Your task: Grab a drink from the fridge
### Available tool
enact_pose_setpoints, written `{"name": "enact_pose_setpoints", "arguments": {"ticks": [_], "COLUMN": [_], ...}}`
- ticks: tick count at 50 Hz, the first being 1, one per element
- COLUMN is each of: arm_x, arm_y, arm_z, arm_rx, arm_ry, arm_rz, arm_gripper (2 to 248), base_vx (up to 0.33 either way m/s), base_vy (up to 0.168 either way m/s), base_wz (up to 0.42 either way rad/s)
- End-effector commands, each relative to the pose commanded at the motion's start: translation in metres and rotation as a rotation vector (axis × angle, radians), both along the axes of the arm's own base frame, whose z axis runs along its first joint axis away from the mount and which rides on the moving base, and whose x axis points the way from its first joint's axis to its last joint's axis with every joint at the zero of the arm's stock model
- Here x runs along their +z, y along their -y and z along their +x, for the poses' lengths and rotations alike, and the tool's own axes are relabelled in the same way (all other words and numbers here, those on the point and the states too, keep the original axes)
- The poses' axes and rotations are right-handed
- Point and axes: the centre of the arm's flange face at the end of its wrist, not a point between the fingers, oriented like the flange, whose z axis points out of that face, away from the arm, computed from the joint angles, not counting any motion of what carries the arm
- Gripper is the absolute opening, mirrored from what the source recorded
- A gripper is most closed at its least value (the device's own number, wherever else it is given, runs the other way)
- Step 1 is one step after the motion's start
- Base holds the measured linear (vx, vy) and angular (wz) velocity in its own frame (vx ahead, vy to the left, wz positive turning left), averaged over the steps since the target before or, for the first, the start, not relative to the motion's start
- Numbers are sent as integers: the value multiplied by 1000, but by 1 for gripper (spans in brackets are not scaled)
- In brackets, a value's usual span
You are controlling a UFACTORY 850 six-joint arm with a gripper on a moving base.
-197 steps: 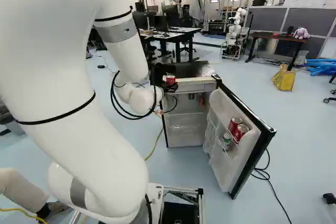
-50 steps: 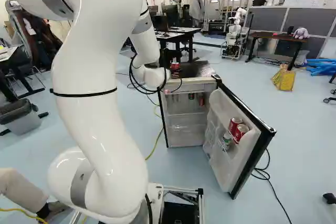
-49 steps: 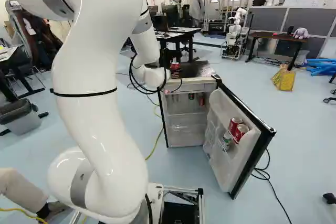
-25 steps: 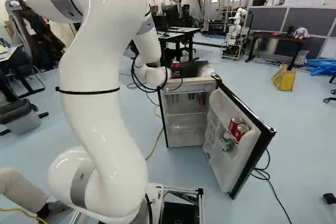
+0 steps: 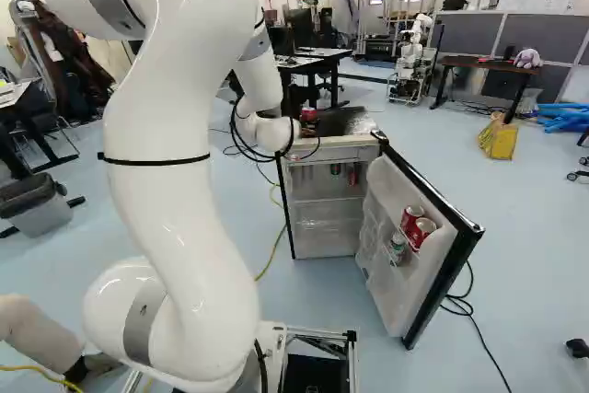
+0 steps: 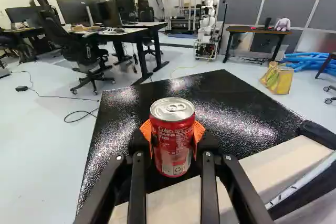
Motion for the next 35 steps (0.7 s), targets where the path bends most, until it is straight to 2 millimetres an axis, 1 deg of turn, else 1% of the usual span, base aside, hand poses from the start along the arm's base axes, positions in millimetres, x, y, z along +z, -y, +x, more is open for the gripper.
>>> {"name": "enact_pose_setpoints", "arguments": {"ticks": [24, 35], "arm_x": [0, -5], "arm_y": [0, 0], "arm_z": [0, 0], "arm_rx": [0, 0], "arm_ry": [0, -9], "arm_rz": [0, 1], "arm_gripper": [95, 95], "base_vx": [0, 0], "base_vy": [0, 0], "base_wz": [0, 0]}}
